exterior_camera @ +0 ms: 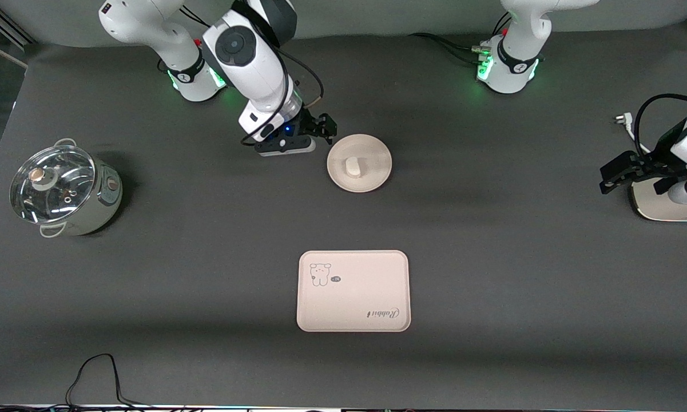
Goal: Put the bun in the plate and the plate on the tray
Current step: 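Return the left gripper to rest while the right gripper reaches the plate, then close the right gripper on the plate rim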
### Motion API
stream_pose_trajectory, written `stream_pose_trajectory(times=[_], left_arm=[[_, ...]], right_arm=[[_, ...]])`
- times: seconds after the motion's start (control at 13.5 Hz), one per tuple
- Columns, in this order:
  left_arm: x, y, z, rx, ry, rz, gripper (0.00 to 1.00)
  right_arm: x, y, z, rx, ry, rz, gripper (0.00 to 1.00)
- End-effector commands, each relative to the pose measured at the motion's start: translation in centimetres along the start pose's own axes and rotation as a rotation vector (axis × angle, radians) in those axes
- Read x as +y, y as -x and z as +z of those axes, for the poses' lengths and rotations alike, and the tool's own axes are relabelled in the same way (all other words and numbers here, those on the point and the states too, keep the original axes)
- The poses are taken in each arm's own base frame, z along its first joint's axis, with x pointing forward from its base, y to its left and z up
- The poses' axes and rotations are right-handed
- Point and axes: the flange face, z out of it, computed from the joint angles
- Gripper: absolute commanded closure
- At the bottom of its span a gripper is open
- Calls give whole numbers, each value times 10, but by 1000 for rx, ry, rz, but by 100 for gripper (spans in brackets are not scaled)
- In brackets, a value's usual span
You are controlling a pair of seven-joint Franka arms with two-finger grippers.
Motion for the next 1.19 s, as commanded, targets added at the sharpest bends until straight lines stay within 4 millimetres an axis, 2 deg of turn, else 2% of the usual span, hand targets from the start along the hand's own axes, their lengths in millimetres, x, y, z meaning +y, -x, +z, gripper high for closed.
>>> stream_pose_trajectory(times=[0.0,0.07,0.3,0.52,0.82,0.89,1.11], left_arm=[[-3,5,-10,-9,-7,13,0],[-3,5,-9,-13,-7,12,0],[-4,5,-10,-12,-10,11,0],[-9,9,-13,-22,-23,7,0],[-9,11,-15,-25,-31,5,0],[-9,11,-15,-25,-31,3,0],[-9,11,-13,-32,-31,0,0]], right_arm=[[6,28,57,15,-35,-1,0],[3,35,80,25,-33,-9,0],[14,48,140,72,-32,2,0],[25,56,181,66,-1,16,0],[32,58,196,48,25,26,0],[31,58,196,48,25,26,4],[32,58,196,46,27,27,27]])
